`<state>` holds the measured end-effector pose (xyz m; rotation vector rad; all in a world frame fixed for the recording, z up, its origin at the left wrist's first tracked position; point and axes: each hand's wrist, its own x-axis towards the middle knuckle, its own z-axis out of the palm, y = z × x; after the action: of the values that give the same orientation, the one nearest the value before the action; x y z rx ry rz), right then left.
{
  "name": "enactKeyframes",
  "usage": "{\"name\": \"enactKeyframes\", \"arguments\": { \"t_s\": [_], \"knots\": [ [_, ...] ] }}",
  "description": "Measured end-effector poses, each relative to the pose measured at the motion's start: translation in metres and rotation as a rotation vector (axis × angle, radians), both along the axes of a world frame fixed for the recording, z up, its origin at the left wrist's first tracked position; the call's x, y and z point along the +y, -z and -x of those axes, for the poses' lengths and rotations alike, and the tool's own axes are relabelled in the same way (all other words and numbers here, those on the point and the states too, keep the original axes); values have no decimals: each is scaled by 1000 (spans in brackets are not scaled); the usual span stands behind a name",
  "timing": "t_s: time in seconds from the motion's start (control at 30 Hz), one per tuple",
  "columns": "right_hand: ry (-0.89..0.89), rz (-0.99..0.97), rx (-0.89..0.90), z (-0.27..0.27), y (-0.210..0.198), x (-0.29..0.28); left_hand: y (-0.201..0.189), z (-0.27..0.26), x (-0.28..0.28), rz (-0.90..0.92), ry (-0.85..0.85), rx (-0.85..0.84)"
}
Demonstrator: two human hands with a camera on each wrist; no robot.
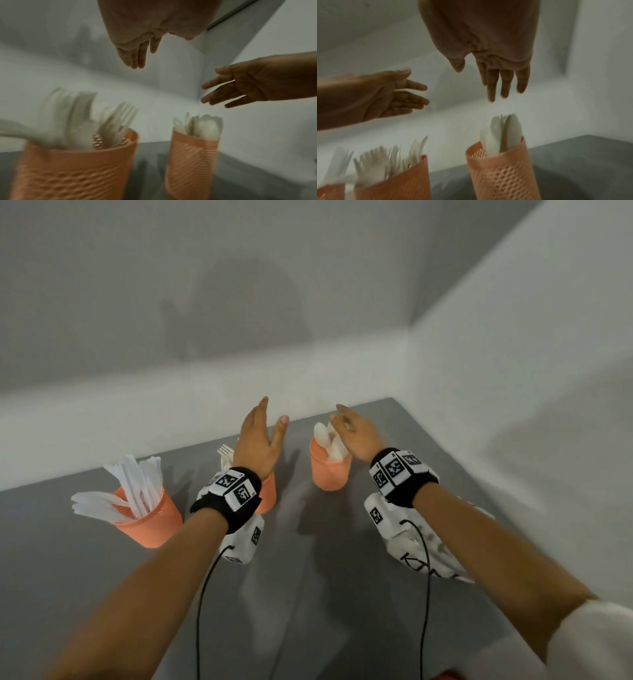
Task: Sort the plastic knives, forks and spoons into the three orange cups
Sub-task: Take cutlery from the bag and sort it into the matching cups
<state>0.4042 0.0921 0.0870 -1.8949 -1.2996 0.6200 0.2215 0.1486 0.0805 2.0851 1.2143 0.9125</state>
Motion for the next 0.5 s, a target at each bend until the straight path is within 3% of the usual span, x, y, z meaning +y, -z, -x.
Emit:
{"name": "enactKeyframes", "arguments": {
  "t_s": [0.17, 0.4, 0.5],
  "knots": [
    [24, 46, -29, -37, -19, -43, -5, -39, -35, 71, 114, -187],
    [63, 498, -28, -87, 9, -129, 31, -97, -94, 217, 345, -108],
    [20, 658, -224, -98, 25, -154, 44, -119, -120, 195, 399, 70]
  ]
}}
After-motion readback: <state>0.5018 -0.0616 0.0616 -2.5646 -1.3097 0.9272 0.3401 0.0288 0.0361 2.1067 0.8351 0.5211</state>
